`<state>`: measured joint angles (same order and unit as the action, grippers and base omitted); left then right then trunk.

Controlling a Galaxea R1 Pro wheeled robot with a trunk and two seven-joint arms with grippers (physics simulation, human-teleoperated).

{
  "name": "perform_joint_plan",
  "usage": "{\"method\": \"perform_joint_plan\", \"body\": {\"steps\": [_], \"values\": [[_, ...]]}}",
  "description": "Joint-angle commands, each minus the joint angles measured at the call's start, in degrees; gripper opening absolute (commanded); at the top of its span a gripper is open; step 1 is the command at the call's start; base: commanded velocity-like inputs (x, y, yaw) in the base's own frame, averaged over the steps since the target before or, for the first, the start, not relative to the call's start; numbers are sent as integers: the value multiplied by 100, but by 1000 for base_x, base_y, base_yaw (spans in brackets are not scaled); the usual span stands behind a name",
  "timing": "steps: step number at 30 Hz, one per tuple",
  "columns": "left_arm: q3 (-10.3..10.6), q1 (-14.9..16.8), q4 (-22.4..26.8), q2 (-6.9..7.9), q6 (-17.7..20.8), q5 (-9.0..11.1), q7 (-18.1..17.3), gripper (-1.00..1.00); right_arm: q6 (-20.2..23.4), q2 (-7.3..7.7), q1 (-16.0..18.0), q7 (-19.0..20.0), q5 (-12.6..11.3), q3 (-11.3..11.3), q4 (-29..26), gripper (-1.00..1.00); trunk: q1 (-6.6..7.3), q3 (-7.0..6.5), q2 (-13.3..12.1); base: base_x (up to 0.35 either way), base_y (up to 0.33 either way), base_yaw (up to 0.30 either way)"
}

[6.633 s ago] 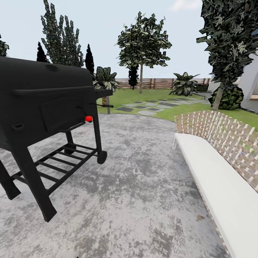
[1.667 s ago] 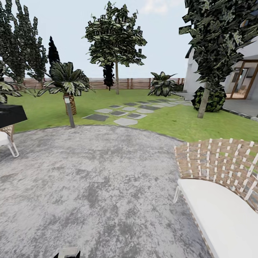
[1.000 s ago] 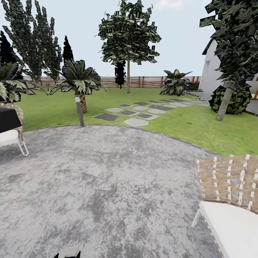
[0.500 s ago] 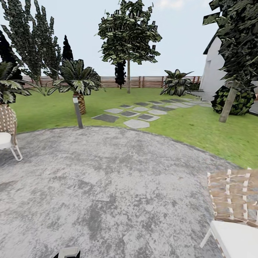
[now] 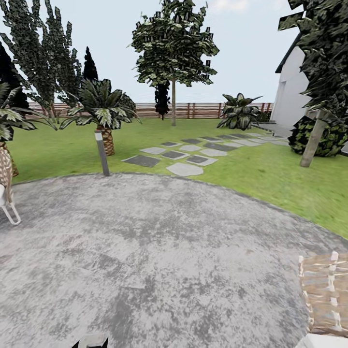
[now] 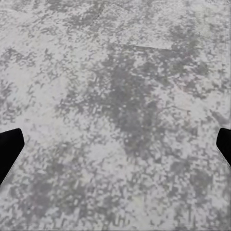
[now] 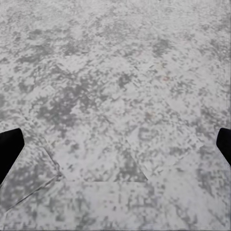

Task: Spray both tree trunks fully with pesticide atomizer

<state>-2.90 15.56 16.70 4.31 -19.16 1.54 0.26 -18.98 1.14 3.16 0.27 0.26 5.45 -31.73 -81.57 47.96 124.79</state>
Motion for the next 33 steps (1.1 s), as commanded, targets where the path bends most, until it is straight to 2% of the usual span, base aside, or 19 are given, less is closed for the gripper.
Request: {"method": "perform_joint_plan", "body": {"steps": [1,9,33], "values": [[0,0,0,0,0,-2,0,100,0,0,0,0,0,2,2,100,0,2,0,340,0,73],[0,0,0,0,0,-1,0,100,0,0,0,0,0,4,2,100,0,19,0,340,0,110],[0,0,0,9,0,4,0,100,0,0,0,0,3,0,9,100,0,21,0,340,0,3]]}}
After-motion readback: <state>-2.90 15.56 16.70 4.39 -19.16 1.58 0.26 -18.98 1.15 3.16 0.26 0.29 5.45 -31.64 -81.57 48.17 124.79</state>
